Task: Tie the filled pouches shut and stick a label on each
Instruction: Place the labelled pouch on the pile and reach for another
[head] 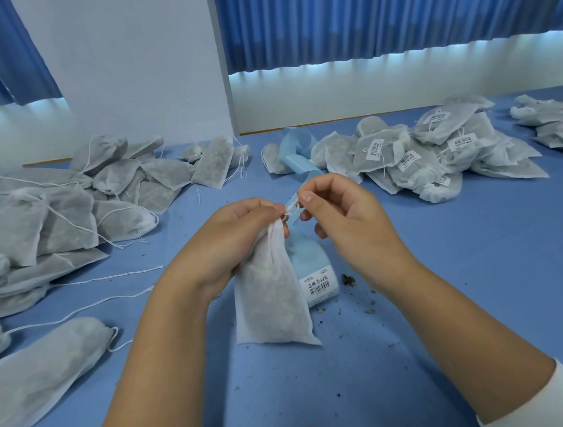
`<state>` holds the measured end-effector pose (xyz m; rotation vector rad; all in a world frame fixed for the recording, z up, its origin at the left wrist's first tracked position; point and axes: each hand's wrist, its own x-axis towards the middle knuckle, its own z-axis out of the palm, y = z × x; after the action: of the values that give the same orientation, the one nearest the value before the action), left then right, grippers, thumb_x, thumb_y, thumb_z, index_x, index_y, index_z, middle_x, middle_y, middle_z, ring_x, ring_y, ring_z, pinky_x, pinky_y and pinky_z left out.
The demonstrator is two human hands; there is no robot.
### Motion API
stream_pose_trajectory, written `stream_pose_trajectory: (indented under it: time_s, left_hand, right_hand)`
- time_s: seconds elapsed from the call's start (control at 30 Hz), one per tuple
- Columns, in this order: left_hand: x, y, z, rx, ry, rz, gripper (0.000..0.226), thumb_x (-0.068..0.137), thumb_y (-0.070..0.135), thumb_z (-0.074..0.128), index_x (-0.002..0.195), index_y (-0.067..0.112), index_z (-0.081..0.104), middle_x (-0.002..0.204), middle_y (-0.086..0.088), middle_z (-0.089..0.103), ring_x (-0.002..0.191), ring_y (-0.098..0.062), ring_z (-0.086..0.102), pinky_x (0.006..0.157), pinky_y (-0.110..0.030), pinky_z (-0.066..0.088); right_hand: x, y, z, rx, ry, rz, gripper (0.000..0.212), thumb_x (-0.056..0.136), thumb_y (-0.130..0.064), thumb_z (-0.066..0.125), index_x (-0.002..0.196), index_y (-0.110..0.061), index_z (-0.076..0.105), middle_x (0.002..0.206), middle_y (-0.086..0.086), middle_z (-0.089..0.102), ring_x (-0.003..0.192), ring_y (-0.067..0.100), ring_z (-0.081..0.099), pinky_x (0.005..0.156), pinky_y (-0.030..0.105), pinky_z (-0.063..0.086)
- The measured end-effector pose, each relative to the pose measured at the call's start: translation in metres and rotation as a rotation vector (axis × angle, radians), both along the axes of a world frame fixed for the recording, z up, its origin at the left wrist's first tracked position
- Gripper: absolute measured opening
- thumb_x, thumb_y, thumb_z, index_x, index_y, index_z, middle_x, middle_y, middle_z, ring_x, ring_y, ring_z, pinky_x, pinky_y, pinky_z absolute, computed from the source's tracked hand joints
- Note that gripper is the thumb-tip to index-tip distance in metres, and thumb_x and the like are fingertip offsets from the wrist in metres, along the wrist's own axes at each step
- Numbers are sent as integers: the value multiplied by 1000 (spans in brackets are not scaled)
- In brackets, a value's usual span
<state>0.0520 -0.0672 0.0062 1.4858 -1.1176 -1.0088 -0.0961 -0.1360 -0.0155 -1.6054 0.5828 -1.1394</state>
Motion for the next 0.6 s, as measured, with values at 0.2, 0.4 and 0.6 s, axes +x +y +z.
stream_pose_trajectory:
  time_s: [0.2, 0.4, 0.6]
  left_hand:
    - [-3, -1, -2, 19, -17, 4, 36, 98, 24, 54, 69, 26, 77, 69, 5, 61, 73, -22, 51, 80, -37, 38]
    - [-7, -3, -1, -17, -25, 38, 25, 85, 22, 64, 61, 26, 70, 68, 1, 56, 67, -17, 49, 78, -35, 39]
    - [-12, -11, -7, -120, -223, 155, 24, 99, 21, 53, 77, 27, 60, 46, 13, 49, 40, -6, 38, 45, -18, 32]
  right_hand:
    - [-3, -2, 5, 60, -56, -20, 9, 98, -10, 54, 94, -12, 61, 82, -10, 66, 72, 1, 60, 58, 18, 46]
    - [-4, -4, 6, 73, -72, -31, 11, 98, -10, 54, 91, -15, 62, 82, -10, 66, 73, 1, 61, 58, 16, 46]
    - [-2, -5, 3, 72, -84, -119, 11, 99, -14, 54, 91, -16, 62, 74, -16, 65, 71, -2, 60, 58, 16, 46]
